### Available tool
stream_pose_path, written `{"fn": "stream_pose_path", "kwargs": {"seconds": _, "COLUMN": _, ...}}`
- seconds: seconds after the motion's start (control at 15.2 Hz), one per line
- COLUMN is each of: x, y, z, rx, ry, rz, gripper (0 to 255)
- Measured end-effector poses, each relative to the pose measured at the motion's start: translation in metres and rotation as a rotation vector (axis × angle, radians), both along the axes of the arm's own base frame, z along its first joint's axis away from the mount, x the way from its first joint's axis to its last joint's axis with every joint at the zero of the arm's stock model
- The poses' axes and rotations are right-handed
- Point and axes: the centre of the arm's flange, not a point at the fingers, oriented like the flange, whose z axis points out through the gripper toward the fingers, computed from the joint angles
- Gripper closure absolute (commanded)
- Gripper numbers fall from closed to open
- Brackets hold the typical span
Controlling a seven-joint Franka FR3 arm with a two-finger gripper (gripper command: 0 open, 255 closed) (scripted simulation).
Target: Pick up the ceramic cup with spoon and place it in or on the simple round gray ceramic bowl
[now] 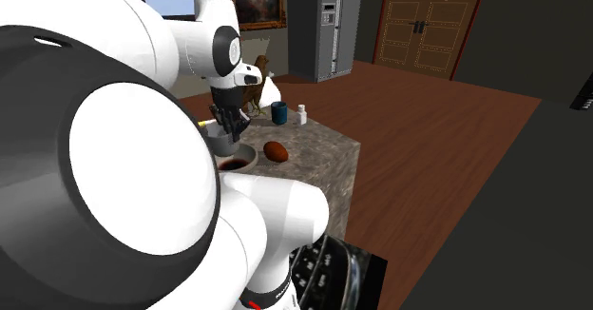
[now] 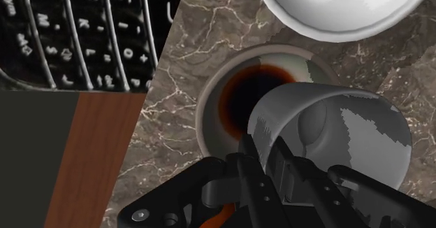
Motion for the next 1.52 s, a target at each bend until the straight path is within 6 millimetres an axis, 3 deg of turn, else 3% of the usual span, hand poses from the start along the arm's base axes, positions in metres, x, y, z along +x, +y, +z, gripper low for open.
{"fn": "stream_pose_path", "kwargs": {"seconds": 0.33, "x": 0.000, "y": 0.000, "z": -0.027, "rx": 0.000, "ry": 0.000, "rz": 0.000, "gripper": 255}}
{"fn": "stream_pose_path", "kwargs": {"seconds": 0.73, "x": 0.001, "y": 0.000, "z": -0.030, "rx": 0.000, "ry": 0.000, "rz": 0.000, "gripper": 255}}
{"fn": "stream_pose_path", "kwargs": {"seconds": 0.79, "x": 0.001, "y": 0.000, "z": -0.030, "rx": 0.000, "ry": 0.000, "rz": 0.000, "gripper": 0}}
{"fn": "stream_pose_path", "kwargs": {"seconds": 1.19, "x": 0.001, "y": 0.000, "z": -0.030, "rx": 0.001, "ry": -0.001, "rz": 0.000, "gripper": 0}}
{"fn": "stream_pose_path", "kwargs": {"seconds": 1.52, "x": -0.002, "y": -0.004, "z": 0.013, "rx": 0.001, "ry": -0.001, "rz": 0.000, "gripper": 0}}
